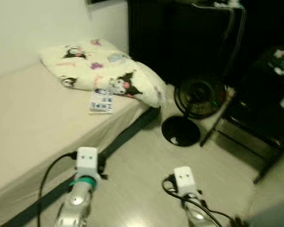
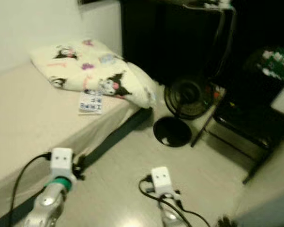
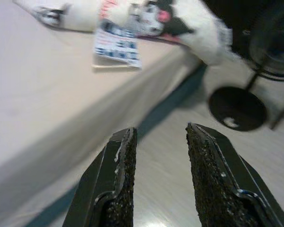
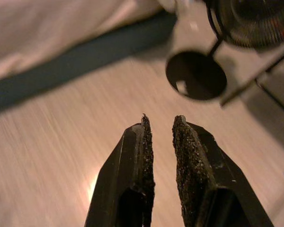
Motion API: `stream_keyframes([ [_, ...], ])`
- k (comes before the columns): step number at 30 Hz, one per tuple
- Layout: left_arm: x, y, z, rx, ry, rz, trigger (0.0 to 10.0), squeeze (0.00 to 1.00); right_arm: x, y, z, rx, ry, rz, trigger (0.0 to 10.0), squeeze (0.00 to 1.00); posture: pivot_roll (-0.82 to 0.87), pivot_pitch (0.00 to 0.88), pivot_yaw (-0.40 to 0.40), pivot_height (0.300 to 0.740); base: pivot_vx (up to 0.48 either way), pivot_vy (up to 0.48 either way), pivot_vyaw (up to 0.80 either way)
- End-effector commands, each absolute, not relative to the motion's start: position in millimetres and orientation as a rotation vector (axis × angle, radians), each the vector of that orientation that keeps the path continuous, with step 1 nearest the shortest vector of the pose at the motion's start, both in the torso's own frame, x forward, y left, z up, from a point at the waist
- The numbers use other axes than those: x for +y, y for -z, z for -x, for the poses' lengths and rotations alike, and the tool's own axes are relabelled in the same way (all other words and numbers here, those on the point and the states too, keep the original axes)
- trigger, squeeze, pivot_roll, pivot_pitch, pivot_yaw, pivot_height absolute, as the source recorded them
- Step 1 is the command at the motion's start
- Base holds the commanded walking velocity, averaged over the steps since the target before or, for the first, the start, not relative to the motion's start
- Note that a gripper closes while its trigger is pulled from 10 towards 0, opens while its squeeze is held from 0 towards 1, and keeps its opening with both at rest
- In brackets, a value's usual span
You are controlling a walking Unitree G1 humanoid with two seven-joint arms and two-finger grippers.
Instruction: Clean up the room
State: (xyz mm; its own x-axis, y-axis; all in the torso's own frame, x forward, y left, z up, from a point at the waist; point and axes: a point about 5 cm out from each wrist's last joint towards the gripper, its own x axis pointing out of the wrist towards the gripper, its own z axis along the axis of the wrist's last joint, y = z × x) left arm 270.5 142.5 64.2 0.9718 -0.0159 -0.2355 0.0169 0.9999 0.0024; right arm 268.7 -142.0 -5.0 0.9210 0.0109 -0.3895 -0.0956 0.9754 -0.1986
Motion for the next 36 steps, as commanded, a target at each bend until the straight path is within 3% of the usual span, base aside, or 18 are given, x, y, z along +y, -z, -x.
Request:
stream_keyframes([
  [1,151,-62,-268,0.246,-0.013,-0.021,10.0,0.00,-133,9,-265,0.414,-0.081,0.208,10.0,0.00,0.11,0.000,0.060,0.740,0.289,0.000,0.80],
  [5,151,-63,-269,0.243,-0.020,-0.020,10.0,0.00,-134,9,-265,0.410,-0.080,0.198,10.0,0.00,0.11,0.000,0.056,0.740,0.289,0.000,0.71],
  [14,153,-65,-269,0.237,-0.027,-0.024,10.0,0.00,-132,9,-267,0.417,-0.096,0.212,10.0,0.00,0.12,0.000,0.050,0.740,0.287,0.000,0.00],
  [36,158,-66,-268,0.233,-0.051,-0.025,10.0,0.00,-124,7,-270,0.410,-0.133,0.202,10.0,0.00,0.13,0.000,0.040,0.740,0.289,0.000,0.72],
])
